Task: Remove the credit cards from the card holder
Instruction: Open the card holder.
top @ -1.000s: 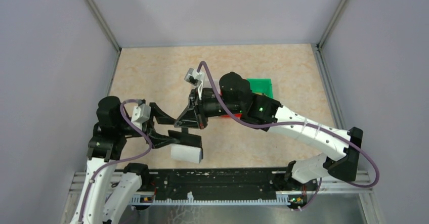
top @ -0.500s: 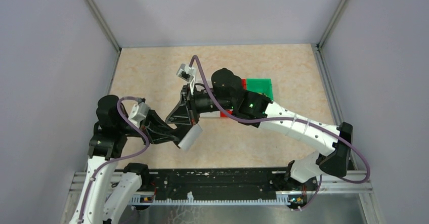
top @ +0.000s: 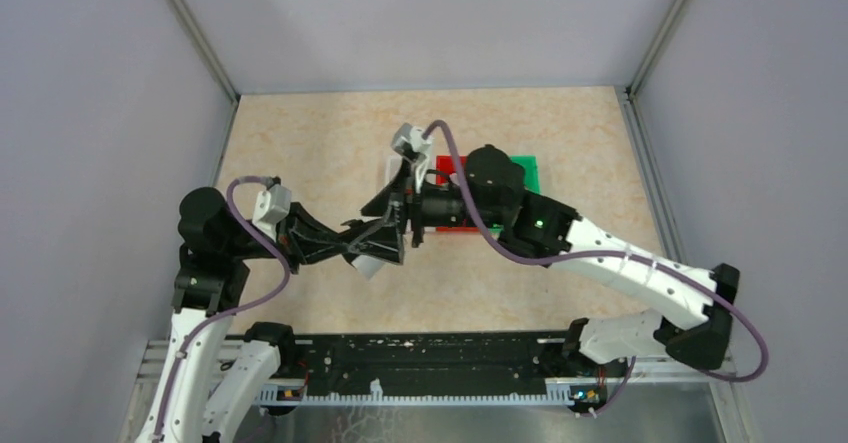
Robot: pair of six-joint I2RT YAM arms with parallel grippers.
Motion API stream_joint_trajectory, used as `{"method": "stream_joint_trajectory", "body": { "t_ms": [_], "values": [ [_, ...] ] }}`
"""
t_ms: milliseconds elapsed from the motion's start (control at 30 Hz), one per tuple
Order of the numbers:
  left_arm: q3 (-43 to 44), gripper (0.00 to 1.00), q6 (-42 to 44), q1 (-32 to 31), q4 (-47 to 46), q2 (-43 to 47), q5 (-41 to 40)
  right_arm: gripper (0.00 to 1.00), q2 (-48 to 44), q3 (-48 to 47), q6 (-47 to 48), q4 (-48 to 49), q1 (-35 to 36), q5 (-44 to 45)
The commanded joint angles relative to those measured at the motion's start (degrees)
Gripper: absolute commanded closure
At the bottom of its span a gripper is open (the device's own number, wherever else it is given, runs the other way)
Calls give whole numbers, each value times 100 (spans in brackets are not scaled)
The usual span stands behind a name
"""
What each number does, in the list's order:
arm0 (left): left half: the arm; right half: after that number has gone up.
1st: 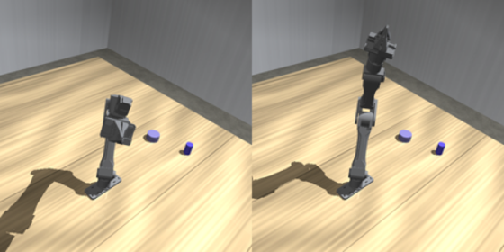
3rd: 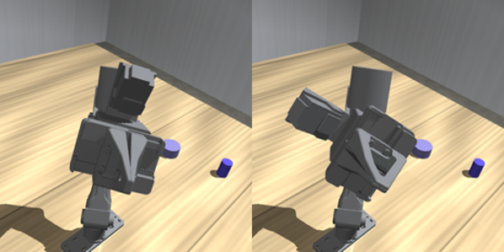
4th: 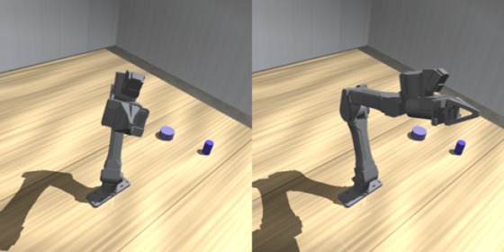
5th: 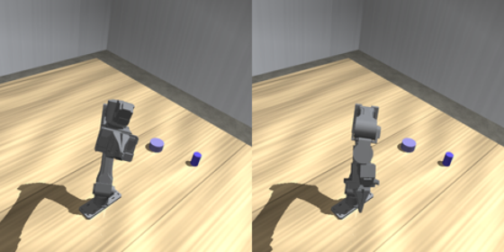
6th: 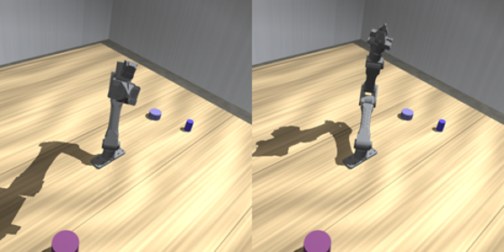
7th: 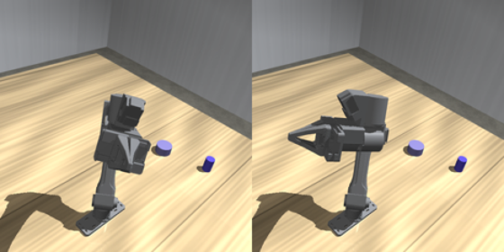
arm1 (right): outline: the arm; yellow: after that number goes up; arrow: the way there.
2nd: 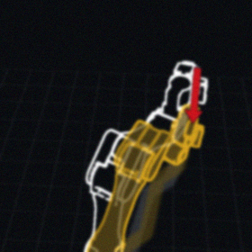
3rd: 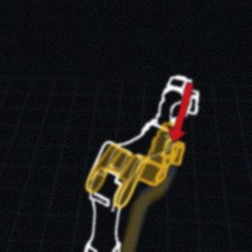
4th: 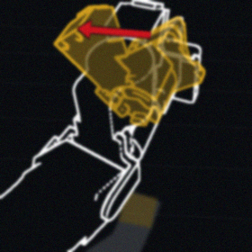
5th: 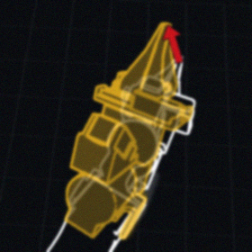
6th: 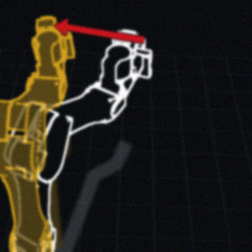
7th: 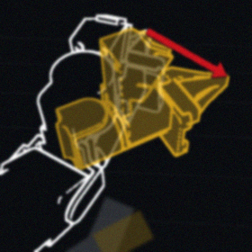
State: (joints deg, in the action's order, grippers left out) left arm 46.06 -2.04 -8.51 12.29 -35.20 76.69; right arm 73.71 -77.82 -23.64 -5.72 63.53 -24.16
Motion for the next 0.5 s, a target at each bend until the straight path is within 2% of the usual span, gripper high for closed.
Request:
{"method": "stream_joint_trajectory", "body": {
  "t_ms": [0, 100, 233, 467],
  "values": [
    [518, 100, -135, -10, -422, -211, 507, 15, -1080, 415, 675, -88, -111, 673],
    [743, 100, -188, -10, -360, -293, 759, 11, -1548, 682, 1076, -363, -151, 872],
    [1038, 100, -423, -10, -355, -413, 1032, 11, -1915, 783, 1409, -786, -246, 953],
    [1285, 100, -646, -10, -351, -535, 1308, 11, -1610, 710, 1806, -934, -262, 382]
  ]
}}
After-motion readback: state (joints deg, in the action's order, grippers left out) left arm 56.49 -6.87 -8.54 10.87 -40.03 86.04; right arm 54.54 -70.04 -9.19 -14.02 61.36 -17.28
